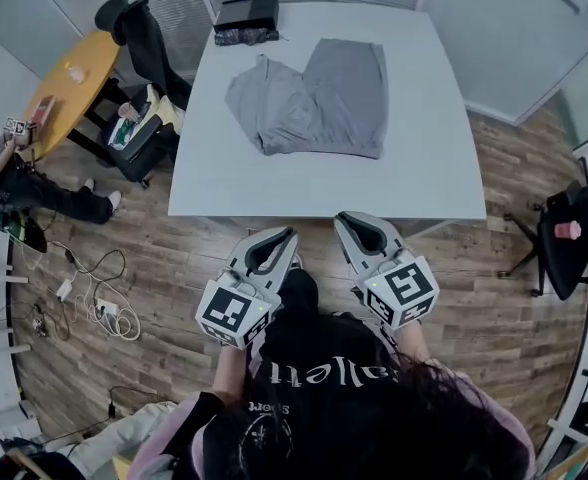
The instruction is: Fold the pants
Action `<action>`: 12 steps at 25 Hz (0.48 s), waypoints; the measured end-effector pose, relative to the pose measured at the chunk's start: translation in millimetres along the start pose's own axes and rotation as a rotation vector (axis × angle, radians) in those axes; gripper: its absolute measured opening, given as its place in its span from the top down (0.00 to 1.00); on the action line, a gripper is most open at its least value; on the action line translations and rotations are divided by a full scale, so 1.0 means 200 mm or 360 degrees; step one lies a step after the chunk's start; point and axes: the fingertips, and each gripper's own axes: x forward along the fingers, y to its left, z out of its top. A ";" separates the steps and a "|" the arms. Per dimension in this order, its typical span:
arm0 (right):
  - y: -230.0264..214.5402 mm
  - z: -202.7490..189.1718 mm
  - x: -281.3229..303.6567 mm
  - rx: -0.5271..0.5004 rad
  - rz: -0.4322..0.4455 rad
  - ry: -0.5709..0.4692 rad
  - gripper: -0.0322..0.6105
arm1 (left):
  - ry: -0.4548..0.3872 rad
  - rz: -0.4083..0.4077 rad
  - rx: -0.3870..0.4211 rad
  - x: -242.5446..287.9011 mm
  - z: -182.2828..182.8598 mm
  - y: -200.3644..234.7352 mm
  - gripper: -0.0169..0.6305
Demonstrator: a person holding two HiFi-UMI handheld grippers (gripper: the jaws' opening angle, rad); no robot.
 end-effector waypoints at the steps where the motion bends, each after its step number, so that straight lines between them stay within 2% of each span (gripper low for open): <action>1: -0.01 0.01 0.04 -0.0002 -0.0009 0.0005 0.90 | -0.0008 -0.0009 0.0000 0.01 0.02 0.05 0.91; 12: -0.09 0.11 0.45 0.0002 -0.0077 0.0063 0.90 | -0.0035 -0.0092 -0.0020 0.13 0.08 0.48 0.91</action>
